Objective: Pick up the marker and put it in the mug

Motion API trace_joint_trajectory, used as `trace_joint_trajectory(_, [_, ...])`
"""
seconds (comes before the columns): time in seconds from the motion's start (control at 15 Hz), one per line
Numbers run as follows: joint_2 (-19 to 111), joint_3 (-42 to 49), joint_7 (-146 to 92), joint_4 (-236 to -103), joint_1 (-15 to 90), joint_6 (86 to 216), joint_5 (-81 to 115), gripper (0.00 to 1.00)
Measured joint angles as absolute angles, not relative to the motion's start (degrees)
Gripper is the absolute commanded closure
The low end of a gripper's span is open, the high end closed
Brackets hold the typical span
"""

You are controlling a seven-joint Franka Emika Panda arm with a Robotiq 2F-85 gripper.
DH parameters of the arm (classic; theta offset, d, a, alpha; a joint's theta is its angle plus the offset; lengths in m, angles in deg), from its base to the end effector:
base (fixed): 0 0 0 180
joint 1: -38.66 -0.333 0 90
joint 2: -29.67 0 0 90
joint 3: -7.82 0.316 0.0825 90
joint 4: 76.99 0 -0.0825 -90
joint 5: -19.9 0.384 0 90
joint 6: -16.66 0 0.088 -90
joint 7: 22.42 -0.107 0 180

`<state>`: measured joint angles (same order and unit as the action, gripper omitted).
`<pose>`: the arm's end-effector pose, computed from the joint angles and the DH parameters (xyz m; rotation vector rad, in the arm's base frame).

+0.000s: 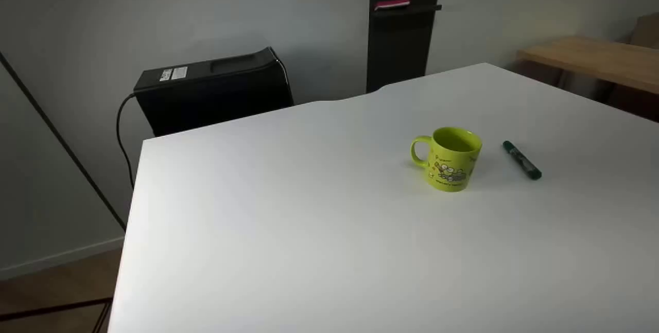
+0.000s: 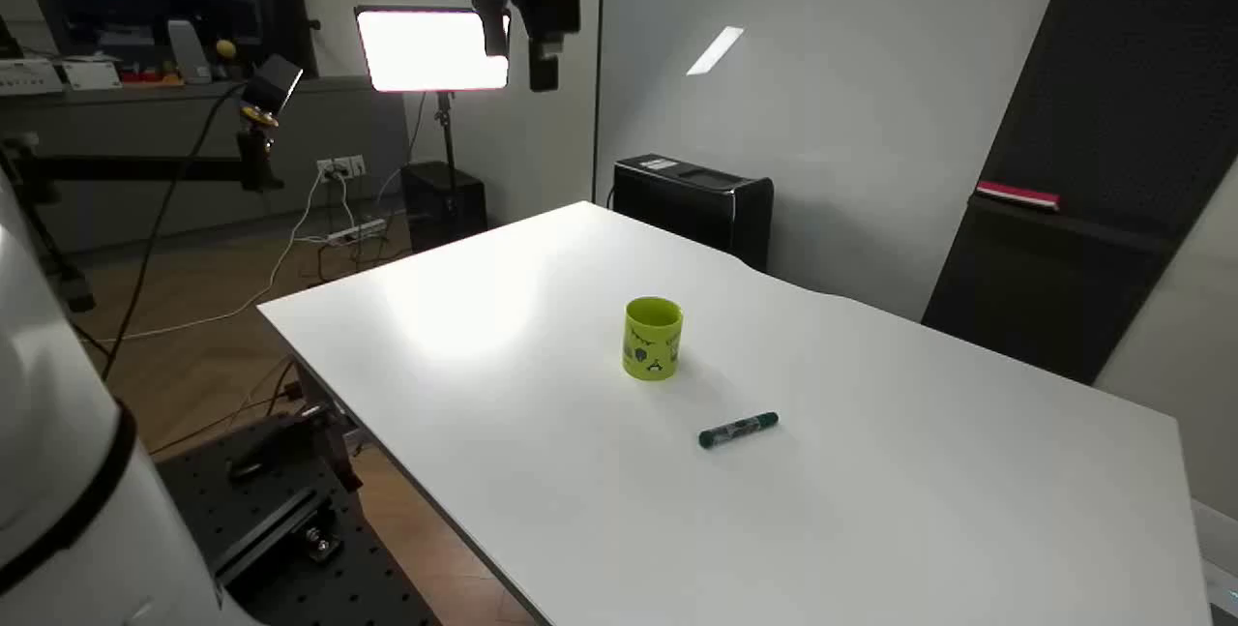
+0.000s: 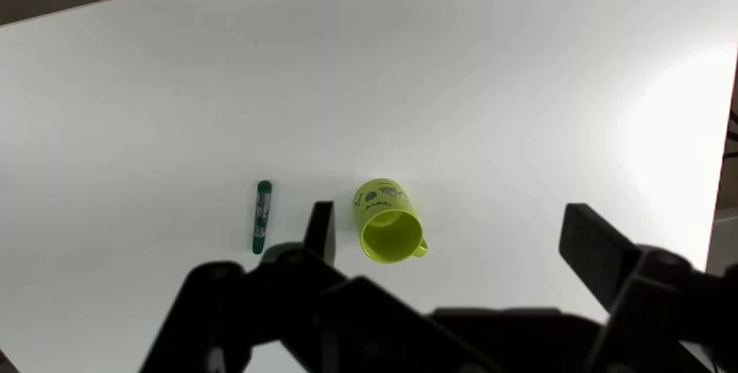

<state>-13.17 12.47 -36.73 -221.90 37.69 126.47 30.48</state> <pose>0.3378 0.0497 0.5266 -2.9759 0.3295 -0.1691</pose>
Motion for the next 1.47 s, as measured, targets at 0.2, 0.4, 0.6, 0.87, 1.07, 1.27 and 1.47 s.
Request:
trace_joint_trajectory(0.2, [-13.2, 12.47, -36.73, -221.91, 37.69, 126.48, 30.48, 0.0])
trace_joint_trajectory(0.4, [-13.2, 12.47, -36.72, -221.91, 37.69, 126.48, 30.48, 0.0])
trace_joint_trajectory(0.6, [-13.2, 12.47, -36.72, -221.91, 37.69, 126.48, 30.48, 0.0])
trace_joint_trajectory(0.87, [-13.13, 12.49, -36.69, -221.95, 37.75, 126.47, 30.32, 0.0])
trace_joint_trajectory(1.07, [-12.14, 12.42, -36.7, -222.31, 39.07, 126.85, 29.77, 0.0])
trace_joint_trajectory(1.27, [-10.31, 11.99, -36.7, -223.4, 41.6, 129.18, 28.54, 0.0])
trace_joint_trajectory(1.47, [-8.02, 11.02, -36.7, -225.0, 44.13, 133.64, 26.53, 0.0])
